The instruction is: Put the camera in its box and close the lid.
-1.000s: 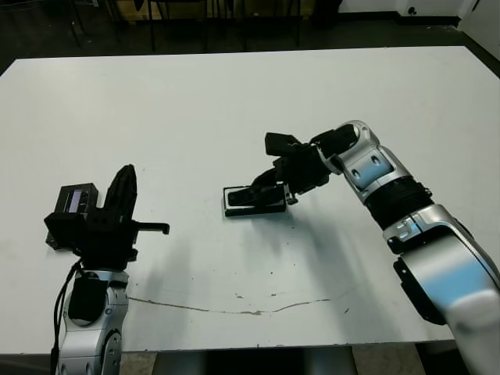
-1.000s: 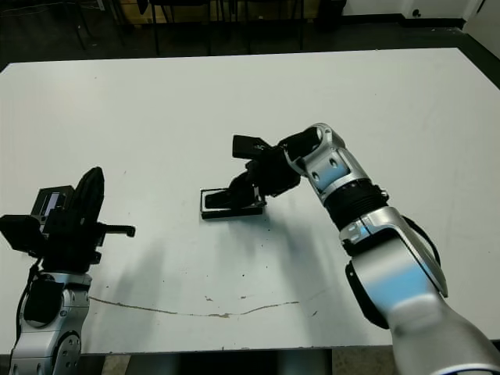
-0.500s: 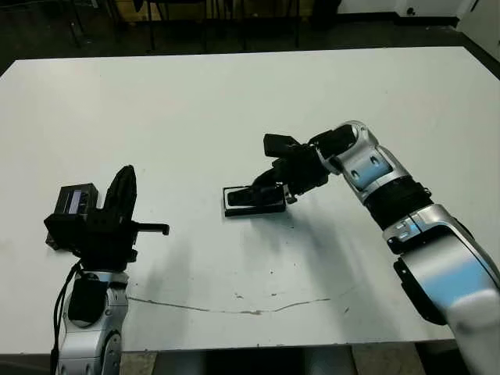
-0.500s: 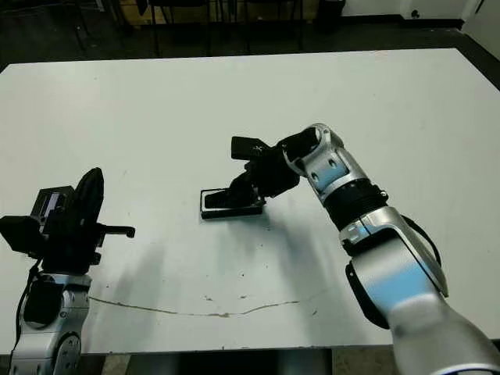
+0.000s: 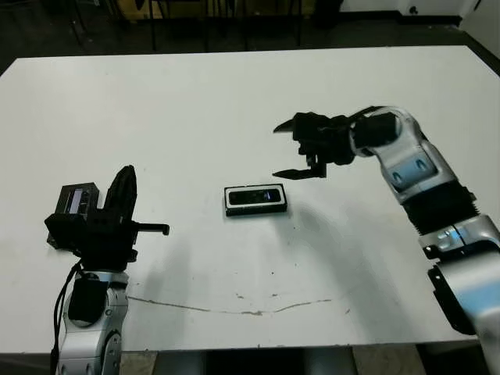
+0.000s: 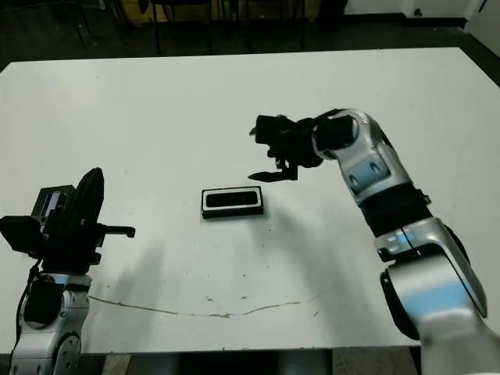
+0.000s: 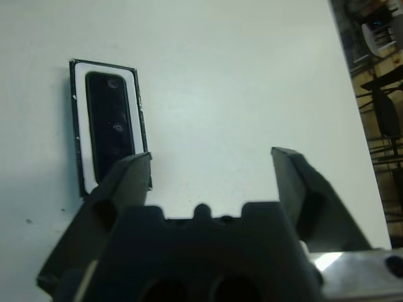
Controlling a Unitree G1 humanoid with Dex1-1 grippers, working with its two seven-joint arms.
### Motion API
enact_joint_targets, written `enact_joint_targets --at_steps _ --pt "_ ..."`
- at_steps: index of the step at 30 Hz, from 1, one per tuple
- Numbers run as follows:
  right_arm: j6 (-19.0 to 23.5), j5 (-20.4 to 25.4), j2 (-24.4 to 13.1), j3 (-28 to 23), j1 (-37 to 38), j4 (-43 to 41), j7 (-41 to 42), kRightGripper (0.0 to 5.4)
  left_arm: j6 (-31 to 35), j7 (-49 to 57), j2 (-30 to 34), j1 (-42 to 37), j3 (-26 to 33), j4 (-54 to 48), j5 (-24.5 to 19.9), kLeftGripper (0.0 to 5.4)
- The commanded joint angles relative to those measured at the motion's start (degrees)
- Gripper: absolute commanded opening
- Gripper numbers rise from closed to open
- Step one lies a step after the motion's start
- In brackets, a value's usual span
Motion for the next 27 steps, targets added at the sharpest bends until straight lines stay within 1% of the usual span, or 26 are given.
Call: enact_joint_targets --at_steps 1,3,4,6,9,11,13,14,16,20,21,22,25,27 --pt "2.66 4.94 -0.69 -5.37 4.06 -4.8 -2.61 5.14 0.62 0.04 0.28 0.69 0.26 0.51 0.0 0.0" --pt "2.03 8.24 1.26 -10.14 8.38 -8.27 -8.66 5.37 0.22 -0.27 0.4 0.79 0.31 0.57 -0.1 0.0" --pt "1.37 8.89 2.27 -12.03 10.91 -10.62 -12.42 5.37 0.36 -0.34 0.41 0.91 0.31 0.33 -0.26 0.0" --pt "0.59 7.35 3.77 -14.27 16.32 -16.77 -20.79 5.3 0.92 -0.25 0.48 1.44 0.31 -0.7 -0.38 0.0" --pt "-1.09 4.53 5.34 -15.9 23.72 -24.45 -30.62 4.87 1.85 -0.19 0.94 2.74 0.53 -3.35 -0.54 0.0" --pt "-1.96 2.81 5.5 -16.35 28.08 -28.6 -34.86 4.51 2.62 -0.18 1.48 3.92 0.86 -5.72 -0.62 0.0" --pt "-3.78 1.73 5.83 -16.97 32.9 -31.65 -38.38 4.13 1.85 -1.08 2.17 5.34 1.7 -7.78 -1.4 0.0" --pt "-4.17 1.62 5.99 -17.27 34.94 -32.8 -39.6 3.97 1.49 -1.6 2.48 6.01 2.16 -8.7 -1.88 0.0" --pt "-5.85 1.38 5.79 -17.99 39.72 -35.2 -41.45 3.6 3.0 -0.88 2.98 8.73 3.5 -13.59 -1.87 0.0" --pt "-5.4 2.52 6.51 -18.92 46.66 -39.57 -43.71 2.86 5.61 1.94 2.47 13.43 6.44 -22.86 1.12 0.0" --pt "-6.44 3.4 6.86 -19.25 47.99 -39.63 -44.01 2.69 7.13 3.09 1.85 14.67 7.2 -25.53 1.37 0.0" --pt "-7.64 4.63 7.18 -19.6 48.93 -39.24 -44.01 2.51 9.32 4.1 1.43 15.91 7.98 -28.29 0.97 0.0" --pt "-9.35 7.39 7.48 -20.35 50.37 -38.07 -43.82 1.98 18.87 6.92 1.57 18.48 10.44 -37.0 0.33 0.29" --pt "-8.97 7.87 7.39 -20.56 50.73 -37.93 -44.07 1.59 23.59 6.71 3.69 18.13 13.04 -39.69 1.99 0.63"
